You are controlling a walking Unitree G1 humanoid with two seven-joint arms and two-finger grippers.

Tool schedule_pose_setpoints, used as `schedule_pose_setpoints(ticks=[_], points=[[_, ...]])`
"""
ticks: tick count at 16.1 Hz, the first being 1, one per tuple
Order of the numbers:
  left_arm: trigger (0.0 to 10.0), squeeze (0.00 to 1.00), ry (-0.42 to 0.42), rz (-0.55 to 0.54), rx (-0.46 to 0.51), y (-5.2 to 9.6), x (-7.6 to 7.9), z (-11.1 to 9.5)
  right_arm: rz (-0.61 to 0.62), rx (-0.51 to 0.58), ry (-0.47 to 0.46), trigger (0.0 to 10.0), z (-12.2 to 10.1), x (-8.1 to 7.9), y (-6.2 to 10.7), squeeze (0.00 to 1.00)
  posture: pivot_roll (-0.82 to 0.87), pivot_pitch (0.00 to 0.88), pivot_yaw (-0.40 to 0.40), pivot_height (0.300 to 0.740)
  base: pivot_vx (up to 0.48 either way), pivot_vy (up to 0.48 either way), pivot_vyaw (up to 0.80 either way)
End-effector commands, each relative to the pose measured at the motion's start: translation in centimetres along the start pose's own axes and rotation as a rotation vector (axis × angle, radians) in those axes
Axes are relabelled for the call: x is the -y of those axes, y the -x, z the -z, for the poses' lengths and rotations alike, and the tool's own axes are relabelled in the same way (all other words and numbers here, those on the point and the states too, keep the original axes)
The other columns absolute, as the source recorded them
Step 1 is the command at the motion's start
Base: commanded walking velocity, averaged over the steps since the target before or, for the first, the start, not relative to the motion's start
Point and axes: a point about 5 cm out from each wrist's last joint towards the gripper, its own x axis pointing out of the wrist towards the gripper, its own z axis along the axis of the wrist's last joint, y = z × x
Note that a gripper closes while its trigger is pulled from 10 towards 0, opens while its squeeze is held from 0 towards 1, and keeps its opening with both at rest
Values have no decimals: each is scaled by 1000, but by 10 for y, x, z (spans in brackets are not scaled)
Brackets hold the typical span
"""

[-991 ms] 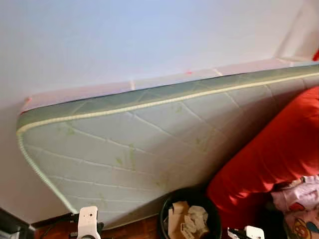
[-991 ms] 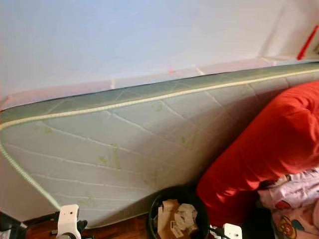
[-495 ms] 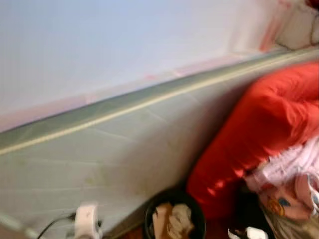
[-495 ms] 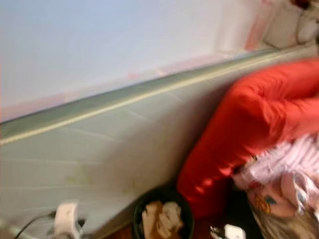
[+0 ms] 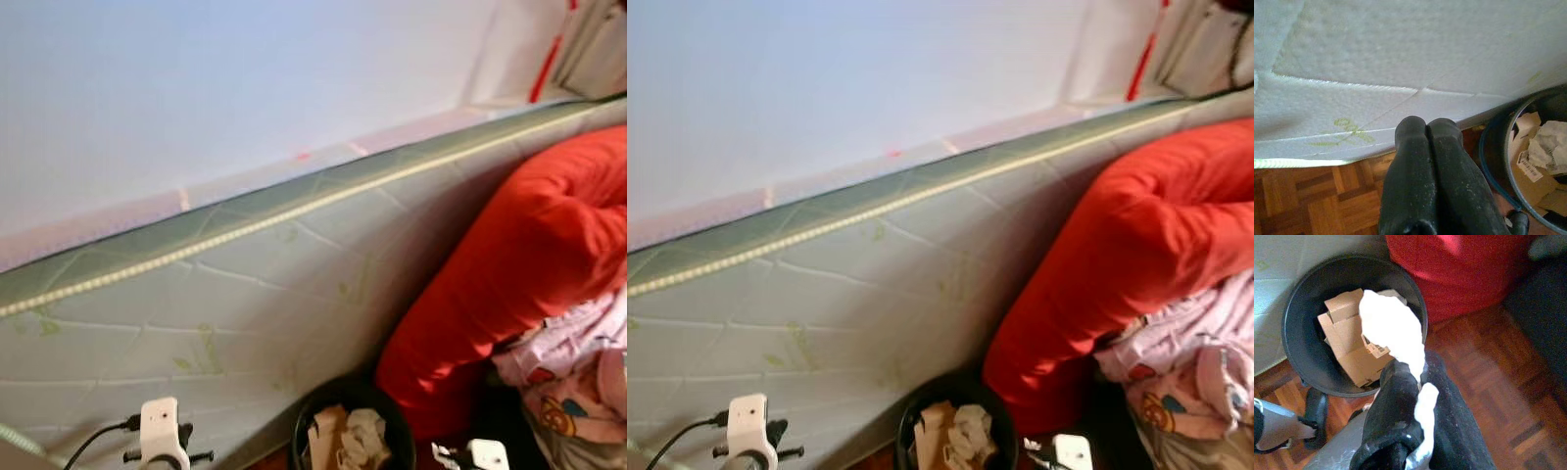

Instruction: Clean up the room

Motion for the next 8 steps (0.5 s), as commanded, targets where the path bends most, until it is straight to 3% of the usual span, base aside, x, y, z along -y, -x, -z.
schedule_pose_setpoints(ticks=[1, 4, 5, 6, 8], points=[[10000, 0, 40, -27, 46, -2, 0, -9, -4, 31, 29, 10000, -5, 2, 0, 0, 139, 0, -51, 714, 0, 0, 0], [10000, 0, 101, -39, 217, -7, 0, -42, -49, 145, -3, 10000, -19, -3, -2, 0, 146, 0, -42, 714, 0, 0, 0], [10000, 0, 104, -37, 234, -8, 1, -45, -61, 165, -1, 10000, -25, -6, -4, 0, 146, 0, -42, 714, 0, 0, 0], [10000, 0, 112, -34, 261, -8, 5, -51, -179, 391, 59, 10000, -135, -71, -30, 0, 150, 0, -39, 714, 0, 0, 0], [10000, 0, 119, -27, 250, -8, 8, -47, -223, 442, 32, 10000, -159, -86, -30, 0, 163, 0, -40, 714, 0, 0, 0]])
